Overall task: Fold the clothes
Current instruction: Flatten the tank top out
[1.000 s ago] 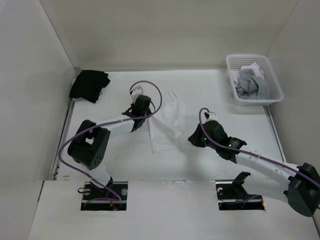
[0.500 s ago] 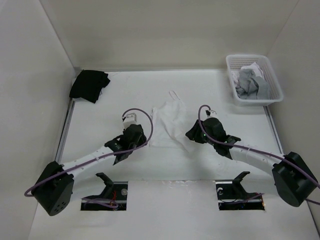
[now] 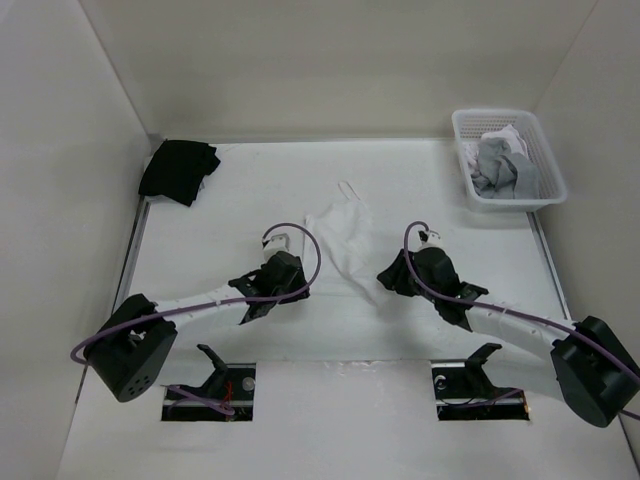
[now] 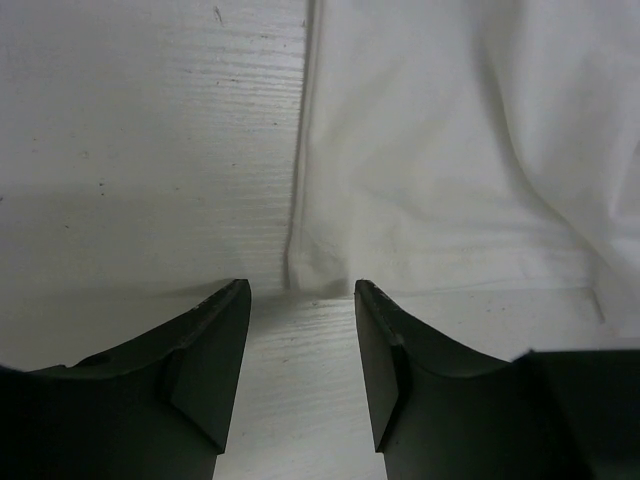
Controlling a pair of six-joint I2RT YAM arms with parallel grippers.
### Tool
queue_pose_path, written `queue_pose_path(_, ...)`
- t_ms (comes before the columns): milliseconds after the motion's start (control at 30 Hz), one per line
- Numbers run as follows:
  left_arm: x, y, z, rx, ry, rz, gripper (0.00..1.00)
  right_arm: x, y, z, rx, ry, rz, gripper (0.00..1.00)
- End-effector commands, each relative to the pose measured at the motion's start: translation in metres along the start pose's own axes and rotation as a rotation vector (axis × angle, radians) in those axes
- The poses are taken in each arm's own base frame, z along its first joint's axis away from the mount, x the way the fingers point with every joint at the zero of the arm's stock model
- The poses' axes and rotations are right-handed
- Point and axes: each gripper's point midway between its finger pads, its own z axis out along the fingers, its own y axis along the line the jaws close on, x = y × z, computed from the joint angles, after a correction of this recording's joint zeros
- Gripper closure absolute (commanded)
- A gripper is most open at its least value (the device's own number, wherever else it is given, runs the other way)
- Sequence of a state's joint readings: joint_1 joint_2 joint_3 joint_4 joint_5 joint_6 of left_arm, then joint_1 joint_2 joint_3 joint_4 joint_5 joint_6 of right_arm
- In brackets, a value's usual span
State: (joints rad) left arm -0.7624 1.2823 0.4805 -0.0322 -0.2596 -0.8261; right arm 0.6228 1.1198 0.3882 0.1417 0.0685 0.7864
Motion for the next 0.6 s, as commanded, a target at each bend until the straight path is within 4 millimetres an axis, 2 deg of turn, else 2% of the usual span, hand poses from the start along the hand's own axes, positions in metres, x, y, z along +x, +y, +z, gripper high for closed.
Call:
queue_pose_path(0,-0.011,-0.013,0.0,0.046,-0.019,-0.026,0.55,-0.01,0.008,0.001,-0.036,-0.053,0.012,0.57)
queue_pose_path(133,-0.006,-0.012,0.007,0.028,0.008,-0.016,0.57,-0.01,0.006,0.001,-0.035,-0.053,0.016,0.57)
queue_pose_path(267,-0.008,-0.015,0.012,0.032,0.009,0.0,0.65,-0.012,0.005,-0.001,-0.035,-0.069,0.02,0.57)
queue_pose_path(367,-0.019,-0.02,0.01,0.058,-0.015,-0.005,0.88,-0.012,-0.006,-0.001,0.009,-0.075,0.022,0.54)
queue_pose_path(433,-0.037,-0.024,-0.002,0.091,-0.066,-0.047,0.97,-0.006,-0.011,0.001,0.038,-0.052,0.017,0.54)
queue_pose_path(500,-0.052,-0.021,-0.02,0.123,-0.125,-0.086,0.98,-0.002,-0.015,0.002,0.06,-0.031,0.008,0.54)
queue_pose_path(567,-0.064,-0.01,-0.036,0.129,-0.177,-0.132,0.98,0.004,-0.012,0.003,0.058,-0.005,-0.011,0.54)
